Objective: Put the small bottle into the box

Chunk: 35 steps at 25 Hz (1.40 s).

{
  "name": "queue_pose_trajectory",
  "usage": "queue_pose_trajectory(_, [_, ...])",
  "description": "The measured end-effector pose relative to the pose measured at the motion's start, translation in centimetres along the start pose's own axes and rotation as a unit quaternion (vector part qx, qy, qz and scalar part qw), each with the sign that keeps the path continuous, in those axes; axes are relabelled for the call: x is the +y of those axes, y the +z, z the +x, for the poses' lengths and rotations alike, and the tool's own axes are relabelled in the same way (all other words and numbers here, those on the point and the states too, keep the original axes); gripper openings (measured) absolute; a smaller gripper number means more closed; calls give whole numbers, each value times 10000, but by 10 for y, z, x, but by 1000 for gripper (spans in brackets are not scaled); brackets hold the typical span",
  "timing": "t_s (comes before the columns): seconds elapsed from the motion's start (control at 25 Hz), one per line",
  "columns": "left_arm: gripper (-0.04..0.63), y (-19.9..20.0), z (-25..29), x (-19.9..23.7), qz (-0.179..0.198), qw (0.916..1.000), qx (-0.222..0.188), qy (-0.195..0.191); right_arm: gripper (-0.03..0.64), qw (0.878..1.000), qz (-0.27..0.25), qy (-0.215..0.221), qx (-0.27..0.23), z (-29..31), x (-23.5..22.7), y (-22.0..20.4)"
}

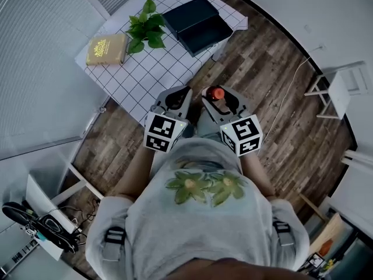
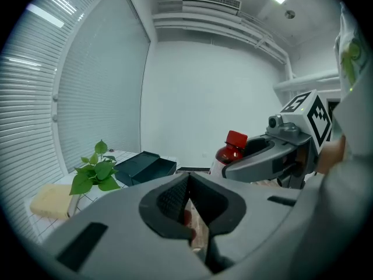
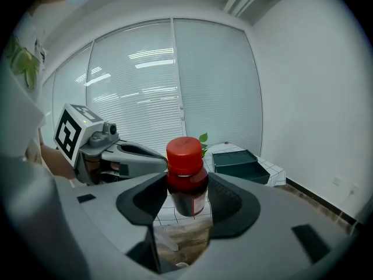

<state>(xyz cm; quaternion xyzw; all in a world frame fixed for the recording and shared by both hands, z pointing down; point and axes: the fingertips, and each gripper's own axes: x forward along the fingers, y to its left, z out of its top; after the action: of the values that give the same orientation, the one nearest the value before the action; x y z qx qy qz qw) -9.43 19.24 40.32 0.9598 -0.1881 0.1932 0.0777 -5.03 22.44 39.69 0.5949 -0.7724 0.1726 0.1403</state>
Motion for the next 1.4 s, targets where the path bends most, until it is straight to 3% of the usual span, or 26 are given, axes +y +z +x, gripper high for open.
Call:
queue_pose_trajectory(0.48, [8,6,30,17,-93,9998,151,36,218,9997,236,-14,83,17,-34,2])
queue_pose_trajectory(1.4, [7,42,103,84,-443,9976,164,497,218,9983,43,525,262,98,-109,45])
